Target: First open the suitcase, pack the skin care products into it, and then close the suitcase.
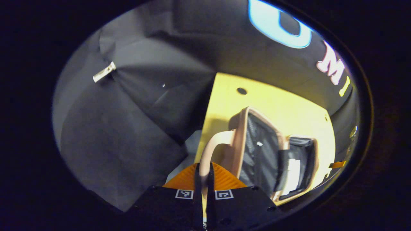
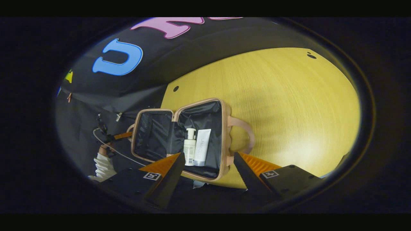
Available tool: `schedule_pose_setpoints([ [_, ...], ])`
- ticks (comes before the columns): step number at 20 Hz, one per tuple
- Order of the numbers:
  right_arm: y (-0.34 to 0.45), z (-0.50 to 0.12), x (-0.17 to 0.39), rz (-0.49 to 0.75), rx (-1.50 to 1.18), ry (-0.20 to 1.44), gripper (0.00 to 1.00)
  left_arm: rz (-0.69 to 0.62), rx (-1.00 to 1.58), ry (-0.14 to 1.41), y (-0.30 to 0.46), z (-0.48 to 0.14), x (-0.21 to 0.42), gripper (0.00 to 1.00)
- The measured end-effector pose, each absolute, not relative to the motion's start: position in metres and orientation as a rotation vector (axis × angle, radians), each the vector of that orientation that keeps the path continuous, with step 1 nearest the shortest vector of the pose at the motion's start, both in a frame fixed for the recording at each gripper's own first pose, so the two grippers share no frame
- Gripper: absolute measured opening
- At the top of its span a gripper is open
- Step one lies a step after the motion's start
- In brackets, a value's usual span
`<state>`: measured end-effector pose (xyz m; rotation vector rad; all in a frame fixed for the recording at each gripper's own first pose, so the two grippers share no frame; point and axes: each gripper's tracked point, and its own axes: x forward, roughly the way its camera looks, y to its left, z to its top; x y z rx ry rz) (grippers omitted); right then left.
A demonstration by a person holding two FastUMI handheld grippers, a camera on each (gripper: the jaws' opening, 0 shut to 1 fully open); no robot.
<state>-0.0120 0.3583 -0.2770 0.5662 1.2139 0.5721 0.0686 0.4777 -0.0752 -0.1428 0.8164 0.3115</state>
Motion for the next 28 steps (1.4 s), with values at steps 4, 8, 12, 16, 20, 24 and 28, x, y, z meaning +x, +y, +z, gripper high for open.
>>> schedule_pose_setpoints([
  [4,0.346,-0.267,-0.01,0.608,0.577,1.175,0.96,0.211,-0.089,0.718,0.395,-0.006,0.062,0.08],
  [8,0.31,-0.263,-0.016,0.626,0.56,1.138,0.96,0.094,0.01,0.67,0.306,0.025,0.078,0.08],
  [12,0.26,-0.268,-0.021,0.604,0.56,1.126,0.96,-0.038,-0.03,0.654,0.207,0.027,0.095,0.08],
  [16,0.203,-0.272,-0.025,0.55,0.576,1.119,0.96,-0.189,-0.18,0.677,0.108,0.009,0.111,0.08],
  [20,0.156,-0.281,-0.029,0.493,0.596,1.119,0.96,-0.276,-0.193,0.759,0.034,-0.045,0.125,0.08],
  [24,0.124,-0.286,-0.035,0.439,0.64,1.116,0.96,-0.281,-0.169,0.878,0.008,-0.127,0.151,0.08],
  [28,0.091,-0.294,-0.047,0.379,0.649,1.108,0.96,-0.281,-0.143,0.984,-0.015,-0.177,0.16,0.08],
])
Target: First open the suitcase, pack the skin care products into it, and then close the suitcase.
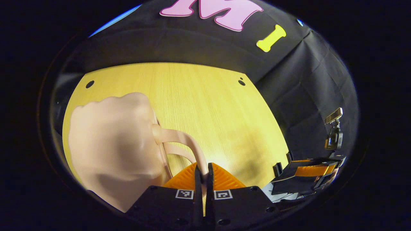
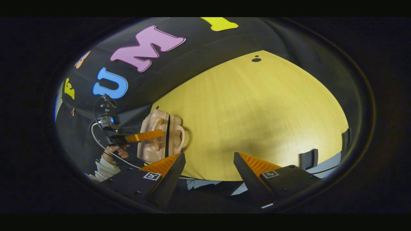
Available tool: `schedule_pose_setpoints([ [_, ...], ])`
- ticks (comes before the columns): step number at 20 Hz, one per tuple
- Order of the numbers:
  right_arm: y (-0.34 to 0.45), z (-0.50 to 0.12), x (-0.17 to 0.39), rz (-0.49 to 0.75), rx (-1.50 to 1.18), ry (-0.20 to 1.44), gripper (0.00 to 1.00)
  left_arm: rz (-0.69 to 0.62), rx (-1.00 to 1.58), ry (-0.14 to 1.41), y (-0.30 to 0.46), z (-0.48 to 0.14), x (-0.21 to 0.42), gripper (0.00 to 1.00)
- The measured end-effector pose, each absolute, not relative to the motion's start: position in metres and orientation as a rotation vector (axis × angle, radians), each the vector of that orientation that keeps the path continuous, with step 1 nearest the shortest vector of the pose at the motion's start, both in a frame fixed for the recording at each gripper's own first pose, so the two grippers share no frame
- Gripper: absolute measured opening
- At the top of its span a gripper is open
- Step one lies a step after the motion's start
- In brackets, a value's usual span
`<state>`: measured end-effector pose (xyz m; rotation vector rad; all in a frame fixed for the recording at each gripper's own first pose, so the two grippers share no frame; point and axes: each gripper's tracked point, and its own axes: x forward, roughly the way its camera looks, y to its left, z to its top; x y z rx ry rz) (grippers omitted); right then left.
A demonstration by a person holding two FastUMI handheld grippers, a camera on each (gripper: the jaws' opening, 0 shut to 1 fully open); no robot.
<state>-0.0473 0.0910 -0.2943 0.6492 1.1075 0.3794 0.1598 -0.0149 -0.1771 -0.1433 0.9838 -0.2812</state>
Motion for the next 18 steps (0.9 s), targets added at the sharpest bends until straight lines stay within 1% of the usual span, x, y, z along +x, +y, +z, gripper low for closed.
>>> schedule_pose_setpoints([
  [3,0.072,-0.301,-0.055,0.335,0.669,1.104,0.96,-0.282,-0.121,0.979,-0.015,-0.177,0.159,0.1],
  [4,0.066,-0.304,-0.059,0.324,0.664,1.102,0.96,-0.286,-0.124,0.974,-0.015,-0.177,0.159,0.14],
  [7,0.06,-0.303,-0.061,0.324,0.635,1.093,0.96,-0.243,-0.134,0.96,-0.008,-0.174,0.16,0.29],
  [8,0.06,-0.3,-0.059,0.329,0.627,1.082,0.96,-0.224,-0.115,0.949,-0.005,-0.172,0.16,0.53],
  [9,0.058,-0.299,-0.058,0.331,0.611,1.072,0.96,-0.204,-0.088,0.927,-0.003,-0.167,0.156,0.48],
  [10,0.056,-0.298,-0.056,0.34,0.585,1.061,0.96,-0.19,-0.06,0.89,-0.003,-0.157,0.157,0.56],
  [11,0.055,-0.293,-0.054,0.354,0.552,1.041,0.97,-0.184,-0.037,0.851,-0.008,-0.143,0.159,0.6],
  [12,0.055,-0.285,-0.049,0.375,0.517,1.011,0.98,-0.181,-0.016,0.809,-0.014,-0.128,0.16,0.66],
  [13,0.055,-0.274,-0.041,0.395,0.48,0.973,0.98,-0.179,0.012,0.769,-0.021,-0.113,0.157,0.68],
  [14,0.058,-0.259,-0.031,0.411,0.446,0.917,0.98,-0.175,0.047,0.707,-0.026,-0.095,0.155,0.73],
  [16,0.061,-0.225,-0.004,0.426,0.364,0.768,0.98,-0.184,0.113,0.577,-0.041,-0.051,0.149,0.77],
  [18,0.065,-0.178,0.019,0.423,0.308,0.604,0.98,-0.19,0.137,0.437,-0.06,-0.004,0.143,0.78],
])
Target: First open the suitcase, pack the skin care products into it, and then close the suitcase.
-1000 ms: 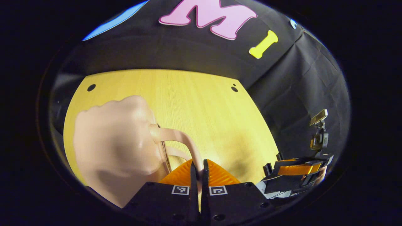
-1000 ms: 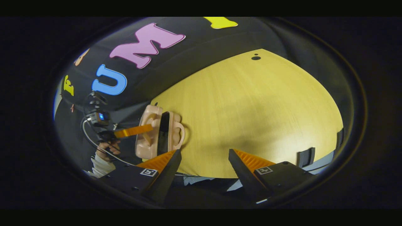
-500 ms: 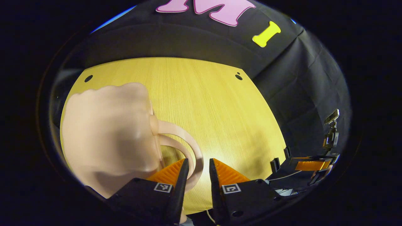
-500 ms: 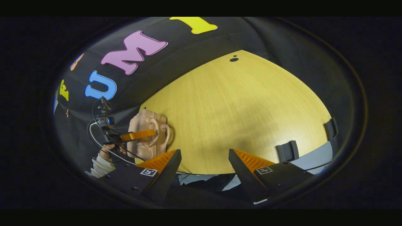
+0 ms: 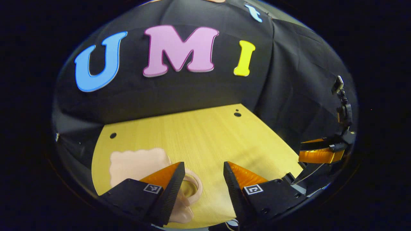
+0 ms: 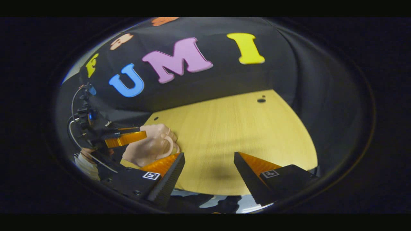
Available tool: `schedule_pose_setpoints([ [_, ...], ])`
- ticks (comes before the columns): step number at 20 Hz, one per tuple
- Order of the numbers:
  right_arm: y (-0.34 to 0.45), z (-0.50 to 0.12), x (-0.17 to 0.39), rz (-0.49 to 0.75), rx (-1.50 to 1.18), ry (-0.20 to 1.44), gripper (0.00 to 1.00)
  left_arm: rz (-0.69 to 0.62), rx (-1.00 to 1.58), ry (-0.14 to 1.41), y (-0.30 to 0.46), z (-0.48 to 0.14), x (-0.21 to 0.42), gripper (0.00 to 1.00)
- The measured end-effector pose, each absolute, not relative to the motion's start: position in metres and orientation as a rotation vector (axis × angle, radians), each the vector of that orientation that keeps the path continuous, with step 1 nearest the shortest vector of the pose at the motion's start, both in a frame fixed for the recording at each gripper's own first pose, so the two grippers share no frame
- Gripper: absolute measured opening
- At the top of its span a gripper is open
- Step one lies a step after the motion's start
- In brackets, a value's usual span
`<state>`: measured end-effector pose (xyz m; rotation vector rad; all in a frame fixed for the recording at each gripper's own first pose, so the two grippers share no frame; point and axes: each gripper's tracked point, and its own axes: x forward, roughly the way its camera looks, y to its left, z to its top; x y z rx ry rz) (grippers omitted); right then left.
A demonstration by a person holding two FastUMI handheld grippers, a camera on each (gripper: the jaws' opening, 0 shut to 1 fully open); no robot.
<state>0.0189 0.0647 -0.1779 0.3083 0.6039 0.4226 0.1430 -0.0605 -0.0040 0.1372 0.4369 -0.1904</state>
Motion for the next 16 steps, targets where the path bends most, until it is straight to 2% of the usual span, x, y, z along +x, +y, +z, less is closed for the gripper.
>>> schedule_pose_setpoints([
  [4,0.072,-0.078,0.053,0.407,0.219,0.288,0.98,-0.116,0.153,0.161,-0.072,0.085,0.128,0.83],
  [9,0.077,0.005,0.077,0.333,0.142,0.024,0.97,-0.044,0.192,-0.1,-0.071,0.178,0.085,0.83],
  [12,0.075,0.032,0.076,0.305,0.143,-0.06,0.98,-0.047,0.212,-0.166,-0.076,0.189,0.081,0.83],
  [16,0.076,0.04,0.074,0.291,0.123,-0.106,0.98,-0.071,0.159,-0.137,-0.071,0.185,0.079,0.83],
])
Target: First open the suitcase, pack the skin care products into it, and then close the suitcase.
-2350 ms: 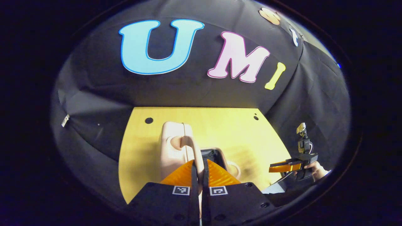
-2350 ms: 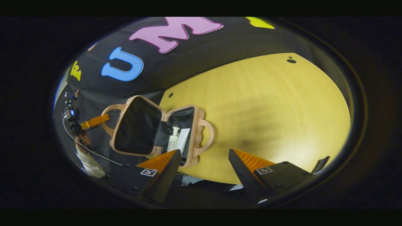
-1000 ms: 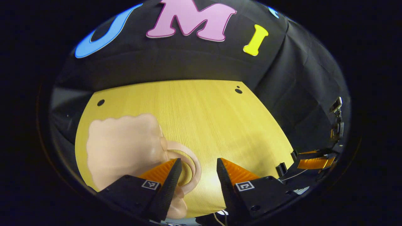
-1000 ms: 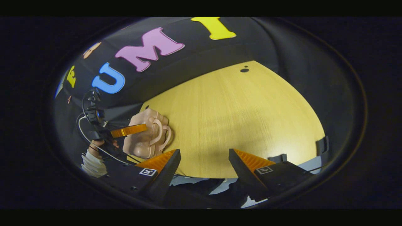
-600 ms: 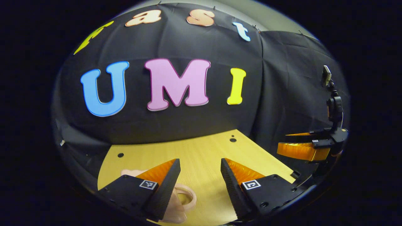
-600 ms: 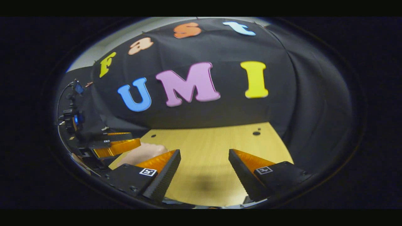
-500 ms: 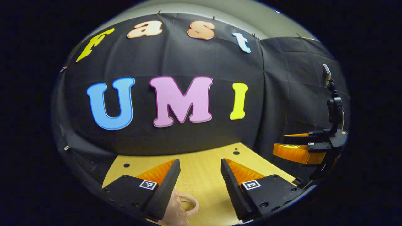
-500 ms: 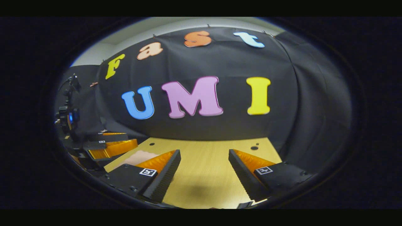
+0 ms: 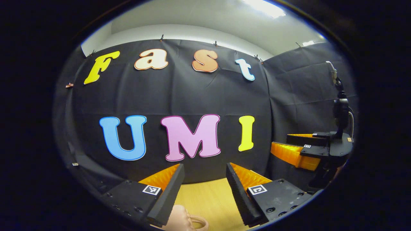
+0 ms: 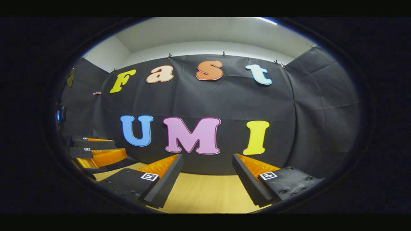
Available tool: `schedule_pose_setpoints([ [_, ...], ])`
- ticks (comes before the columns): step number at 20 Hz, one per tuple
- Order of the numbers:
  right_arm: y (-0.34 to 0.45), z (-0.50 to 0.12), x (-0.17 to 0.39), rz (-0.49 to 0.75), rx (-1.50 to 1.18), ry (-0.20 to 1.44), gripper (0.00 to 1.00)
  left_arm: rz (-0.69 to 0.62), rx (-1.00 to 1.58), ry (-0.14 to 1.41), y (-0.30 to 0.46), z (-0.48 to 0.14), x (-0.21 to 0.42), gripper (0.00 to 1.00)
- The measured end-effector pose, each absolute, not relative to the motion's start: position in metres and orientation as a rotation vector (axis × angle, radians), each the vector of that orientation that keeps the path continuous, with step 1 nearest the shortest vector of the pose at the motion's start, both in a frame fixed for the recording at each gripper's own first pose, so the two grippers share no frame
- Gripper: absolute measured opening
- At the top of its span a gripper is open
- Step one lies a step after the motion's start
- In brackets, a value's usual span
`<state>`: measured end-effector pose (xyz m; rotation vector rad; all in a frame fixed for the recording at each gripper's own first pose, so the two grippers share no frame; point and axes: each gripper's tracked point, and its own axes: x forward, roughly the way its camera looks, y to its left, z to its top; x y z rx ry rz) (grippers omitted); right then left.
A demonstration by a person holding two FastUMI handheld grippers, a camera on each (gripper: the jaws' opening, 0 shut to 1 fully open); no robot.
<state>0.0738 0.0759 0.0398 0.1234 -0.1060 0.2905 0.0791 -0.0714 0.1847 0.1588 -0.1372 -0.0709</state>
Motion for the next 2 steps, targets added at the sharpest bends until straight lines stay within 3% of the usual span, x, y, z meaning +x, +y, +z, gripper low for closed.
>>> schedule_pose_setpoints([
  [2,0.0778,0.0408,0.0717,0.295,0.106,-0.114,0.98,-0.063,0.111,-0.146,-0.0738,0.1902,0.0753,0.84],
])
